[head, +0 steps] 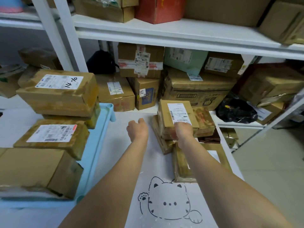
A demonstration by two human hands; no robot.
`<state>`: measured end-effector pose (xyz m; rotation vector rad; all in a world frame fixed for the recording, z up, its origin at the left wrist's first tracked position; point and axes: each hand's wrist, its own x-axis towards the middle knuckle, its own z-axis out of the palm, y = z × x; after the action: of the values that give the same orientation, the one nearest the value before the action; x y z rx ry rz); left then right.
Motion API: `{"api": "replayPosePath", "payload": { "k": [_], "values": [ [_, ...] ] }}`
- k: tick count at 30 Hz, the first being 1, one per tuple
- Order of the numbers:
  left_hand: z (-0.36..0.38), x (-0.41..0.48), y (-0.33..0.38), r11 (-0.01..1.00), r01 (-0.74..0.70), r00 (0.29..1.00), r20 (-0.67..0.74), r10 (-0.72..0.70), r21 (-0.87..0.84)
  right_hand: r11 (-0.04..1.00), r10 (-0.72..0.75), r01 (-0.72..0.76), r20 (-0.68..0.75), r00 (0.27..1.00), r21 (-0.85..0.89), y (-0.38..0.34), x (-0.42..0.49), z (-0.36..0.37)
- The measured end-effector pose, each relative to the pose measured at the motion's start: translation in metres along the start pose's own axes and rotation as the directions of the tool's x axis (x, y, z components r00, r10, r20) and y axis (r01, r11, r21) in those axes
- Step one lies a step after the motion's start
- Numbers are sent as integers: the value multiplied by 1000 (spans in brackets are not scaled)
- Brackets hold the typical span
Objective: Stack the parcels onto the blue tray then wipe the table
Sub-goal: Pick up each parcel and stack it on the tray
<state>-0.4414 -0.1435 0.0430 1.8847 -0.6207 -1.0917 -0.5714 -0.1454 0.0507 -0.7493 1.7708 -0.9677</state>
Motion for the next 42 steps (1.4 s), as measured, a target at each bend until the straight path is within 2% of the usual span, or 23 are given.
{"api": "replayPosePath", "payload": {
  "k": [3,6,8,11,14,16,20,26,33,39,42],
  "values": [
    [18,-6,-7,999,8,997,79,-11,41,999,38,-37,-146,988,8,8,16,-18],
    [32,-9,-9,994,7,988,150,-22,105,995,89,-99,-358,930,-9,12,28,-33],
    [37,-11,-11,992,2,977,210,-28,124,991,90,-120,-392,915,-54,11,32,-39],
    [47,-14,-11,988,-10,964,265,-33,156,986,124,-153,-337,933,-61,13,46,-44],
    [53,-13,-10,986,-17,945,326,-38,166,990,143,-142,-159,977,17,17,56,-47],
    [56,-12,-11,987,-36,926,377,-27,158,991,135,-135,-80,988,5,17,57,-48],
    [58,-11,-13,992,-68,899,438,15,106,992,122,-118,-112,986,37,14,53,-50],
    [34,-12,-5,996,-52,923,378,77,-75,987,-21,41,-127,992,154,1,36,-44],
    [-15,-8,1,976,-8,952,298,74,-218,947,-25,25,-5,1000,320,-19,4,-16],
    [-48,-7,-2,964,-93,975,172,139,-250,949,-99,93,6,995,302,-22,-16,8],
    [-61,-7,-1,958,-115,971,175,165,-263,956,-111,99,28,993,277,-22,-24,13]
  ]
}}
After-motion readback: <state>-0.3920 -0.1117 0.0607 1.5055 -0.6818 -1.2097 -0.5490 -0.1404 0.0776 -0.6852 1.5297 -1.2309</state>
